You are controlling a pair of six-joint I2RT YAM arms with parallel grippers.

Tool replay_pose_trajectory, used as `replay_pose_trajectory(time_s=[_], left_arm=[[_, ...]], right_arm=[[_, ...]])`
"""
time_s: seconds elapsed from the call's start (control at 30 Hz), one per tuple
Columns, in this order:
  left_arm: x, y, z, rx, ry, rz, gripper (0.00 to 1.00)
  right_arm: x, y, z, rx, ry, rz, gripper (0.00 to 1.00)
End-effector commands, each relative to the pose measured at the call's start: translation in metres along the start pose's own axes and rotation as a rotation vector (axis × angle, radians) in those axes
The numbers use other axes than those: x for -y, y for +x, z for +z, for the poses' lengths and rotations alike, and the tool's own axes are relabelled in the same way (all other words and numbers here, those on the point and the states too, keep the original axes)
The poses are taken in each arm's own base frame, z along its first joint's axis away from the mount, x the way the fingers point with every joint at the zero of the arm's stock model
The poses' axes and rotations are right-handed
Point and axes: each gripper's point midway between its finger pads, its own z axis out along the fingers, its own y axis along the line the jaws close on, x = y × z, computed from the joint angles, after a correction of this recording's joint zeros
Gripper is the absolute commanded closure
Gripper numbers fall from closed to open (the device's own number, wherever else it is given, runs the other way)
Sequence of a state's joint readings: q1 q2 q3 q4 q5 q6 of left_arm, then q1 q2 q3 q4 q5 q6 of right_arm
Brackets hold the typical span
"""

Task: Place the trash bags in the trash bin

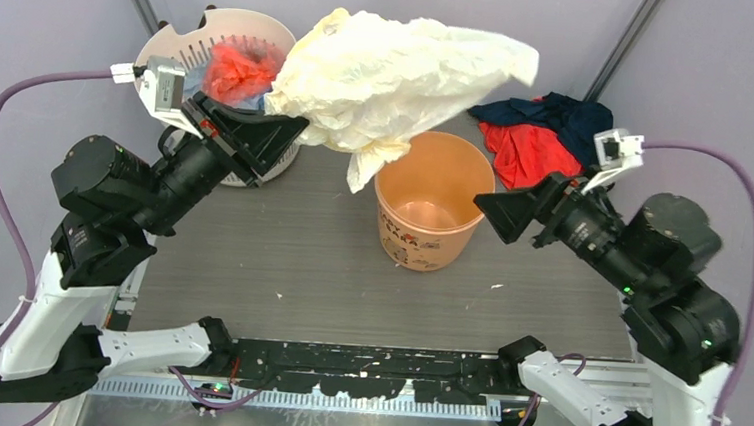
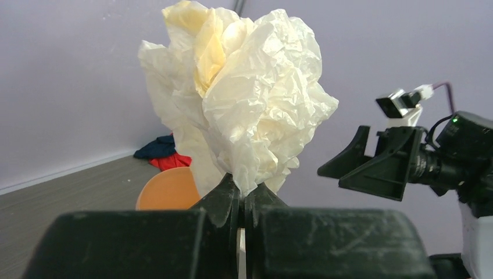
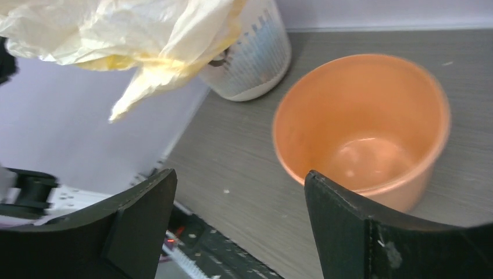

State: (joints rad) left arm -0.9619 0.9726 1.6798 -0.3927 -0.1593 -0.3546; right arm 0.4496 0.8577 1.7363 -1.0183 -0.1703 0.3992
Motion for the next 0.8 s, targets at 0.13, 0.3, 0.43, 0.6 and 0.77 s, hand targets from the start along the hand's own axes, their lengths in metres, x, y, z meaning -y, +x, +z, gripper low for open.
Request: replay_pose_trajectory(time_s=[0.13, 0.3, 0.43, 0.6, 0.77], left_arm=[[-0.001, -0.022, 0.003, 0.173, -0.002, -0.122, 1.0], [-0.002, -0.006, 0.004, 0.161, 0.013, -0.132, 1.0], [-0.005, -0.001, -0.001, 0.174, 0.01, -0.139, 1.0], [-0.009, 0.003, 0.0, 0.177, -0.003, -0.139, 1.0], [-0.009, 0.004, 0.008, 0.188, -0.004, -0.139, 1.0]], right_arm=[[-0.049, -0.011, 0.063, 0.132, -0.397, 0.598, 0.18], [-0.05, -0.032, 0.078, 0.217, -0.493, 0.804, 0.19], [-0.058, -0.051, 0.081, 0.257, -0.589, 0.872, 0.2], [-0.066, -0.056, 0.087, 0.229, -0.639, 0.893, 0.24], [-0.069, -0.04, 0.096, 0.144, -0.613, 0.879, 0.26]])
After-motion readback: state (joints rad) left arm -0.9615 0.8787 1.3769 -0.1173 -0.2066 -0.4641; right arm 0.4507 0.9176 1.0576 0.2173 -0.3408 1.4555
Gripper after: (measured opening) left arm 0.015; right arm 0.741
